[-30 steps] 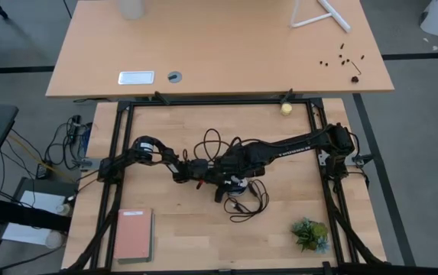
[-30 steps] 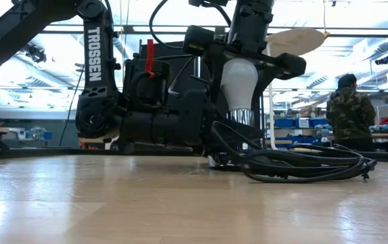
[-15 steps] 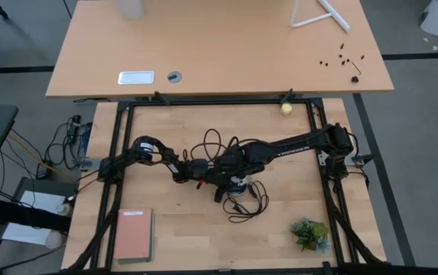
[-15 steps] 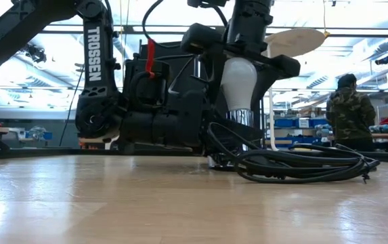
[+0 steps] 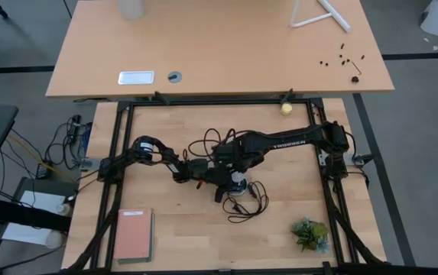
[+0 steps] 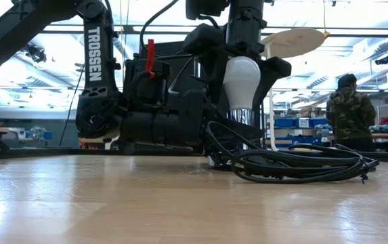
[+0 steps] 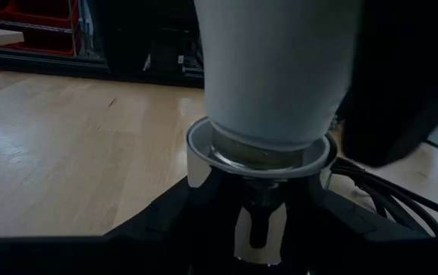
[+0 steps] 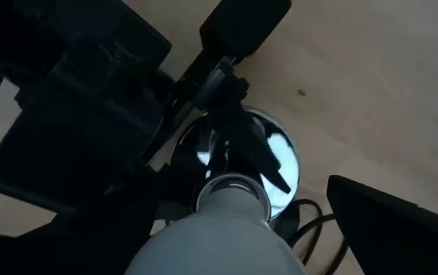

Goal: Screw lightbulb
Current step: Insert the white lightbulb into the silver lamp

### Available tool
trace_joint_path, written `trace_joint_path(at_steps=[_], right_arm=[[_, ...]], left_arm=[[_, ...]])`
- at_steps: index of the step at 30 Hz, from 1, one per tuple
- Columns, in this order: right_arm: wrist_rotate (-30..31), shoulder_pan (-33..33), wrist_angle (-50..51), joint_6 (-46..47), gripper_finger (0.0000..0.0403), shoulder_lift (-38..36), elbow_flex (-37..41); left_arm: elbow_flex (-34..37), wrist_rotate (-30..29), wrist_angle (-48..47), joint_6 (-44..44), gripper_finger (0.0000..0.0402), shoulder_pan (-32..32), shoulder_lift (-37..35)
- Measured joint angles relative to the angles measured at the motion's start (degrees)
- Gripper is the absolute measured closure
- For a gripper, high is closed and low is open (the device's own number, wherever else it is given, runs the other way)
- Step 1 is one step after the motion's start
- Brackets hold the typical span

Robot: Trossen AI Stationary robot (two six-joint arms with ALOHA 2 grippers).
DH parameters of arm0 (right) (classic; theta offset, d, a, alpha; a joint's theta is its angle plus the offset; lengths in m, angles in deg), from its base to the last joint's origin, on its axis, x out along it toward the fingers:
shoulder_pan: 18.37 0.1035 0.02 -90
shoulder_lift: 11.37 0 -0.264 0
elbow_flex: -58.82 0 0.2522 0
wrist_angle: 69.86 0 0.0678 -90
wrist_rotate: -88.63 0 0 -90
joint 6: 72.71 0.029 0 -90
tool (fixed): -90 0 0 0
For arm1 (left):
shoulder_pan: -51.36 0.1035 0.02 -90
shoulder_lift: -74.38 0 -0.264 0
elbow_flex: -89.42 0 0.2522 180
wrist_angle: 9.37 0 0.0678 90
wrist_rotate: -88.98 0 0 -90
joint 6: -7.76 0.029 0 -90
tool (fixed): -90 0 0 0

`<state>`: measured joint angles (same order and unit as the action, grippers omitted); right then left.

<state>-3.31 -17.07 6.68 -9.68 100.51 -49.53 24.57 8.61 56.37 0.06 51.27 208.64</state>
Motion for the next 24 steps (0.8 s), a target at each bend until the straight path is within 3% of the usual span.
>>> trace_joint_path(at_steps=[16,24], right_arm=[[-4.62,-0.52,-2.29,-18.63,0.0021,-0.31,-0.35],[-5.22,0.27,-1.92,-32.99,0.0023,-0.35,-0.35]], left_arm=[[-0.07,0.02,-0.39,0.17,0.0213,0.06,0.0],[-0.07,0.03,-0.39,0.16,0.0213,0.11,0.0]])
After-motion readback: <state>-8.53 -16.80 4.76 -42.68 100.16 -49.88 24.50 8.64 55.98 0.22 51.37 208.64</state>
